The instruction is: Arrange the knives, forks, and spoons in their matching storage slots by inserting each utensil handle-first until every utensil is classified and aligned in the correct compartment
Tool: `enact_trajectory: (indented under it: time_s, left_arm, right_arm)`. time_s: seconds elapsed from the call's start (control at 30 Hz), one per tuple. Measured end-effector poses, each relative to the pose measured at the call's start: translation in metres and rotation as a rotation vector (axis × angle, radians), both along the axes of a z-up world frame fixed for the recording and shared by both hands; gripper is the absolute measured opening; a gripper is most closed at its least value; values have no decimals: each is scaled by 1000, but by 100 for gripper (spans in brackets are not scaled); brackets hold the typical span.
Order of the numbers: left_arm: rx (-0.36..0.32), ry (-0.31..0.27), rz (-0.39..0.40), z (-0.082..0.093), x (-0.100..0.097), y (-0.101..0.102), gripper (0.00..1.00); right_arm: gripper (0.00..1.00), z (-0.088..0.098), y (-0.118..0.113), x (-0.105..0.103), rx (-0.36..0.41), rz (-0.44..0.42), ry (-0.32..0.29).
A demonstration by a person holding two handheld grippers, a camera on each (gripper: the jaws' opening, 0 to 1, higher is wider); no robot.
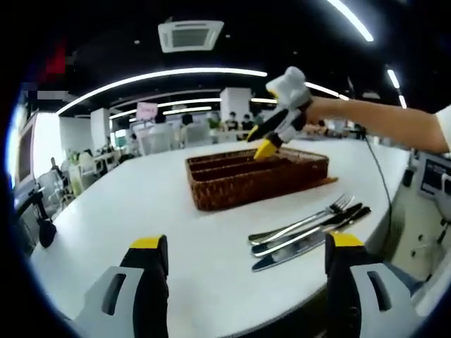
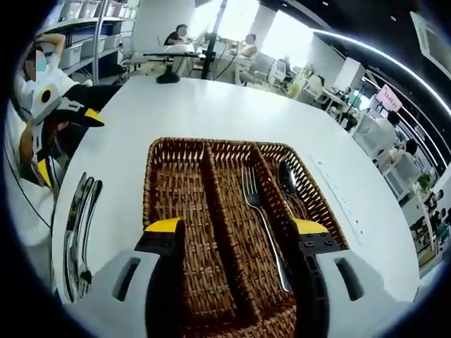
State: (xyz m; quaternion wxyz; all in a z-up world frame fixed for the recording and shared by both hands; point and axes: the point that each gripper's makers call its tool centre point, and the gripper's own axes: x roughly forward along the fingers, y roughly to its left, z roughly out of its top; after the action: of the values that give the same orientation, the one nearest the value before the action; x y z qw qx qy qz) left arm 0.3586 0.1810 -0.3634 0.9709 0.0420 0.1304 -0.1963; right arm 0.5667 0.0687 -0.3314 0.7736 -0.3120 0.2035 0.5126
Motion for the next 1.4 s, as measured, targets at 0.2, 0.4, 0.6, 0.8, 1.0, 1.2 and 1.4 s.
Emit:
enact_trajectory:
  time_s: [0.2,0.4,0.6,0.8,1.0,1.2,1.4]
  left_arm:
    - [-9,-15,-9,7,-3,-6,93]
    - [-9,-22,-22,11,-7,-10,94]
    - [-17,-14,-24,11,-7,-11,96]
    - [-13,-8,-43,11,-8,-18,96]
    - [9,-8,-67,11,-7,-29,96]
    - [27,-9,-82,12,-8,-34,96]
    - [42,-2,-101,11,-7,-42,96]
  right_arm:
    - [65,2,-5,-14,-6,15,-28]
    - [66,1,-11,-23,4,24,-33]
    - [67,-1,-24,-40,21,-1,-32]
    - [71,5,-30,-49,57,-8,-58]
    - [75,6,-41,-56,99,-27,-64]
    - [75,4,-51,-64,110,-34,-89]
    - [79,5,-56,-72,129,-41,-94]
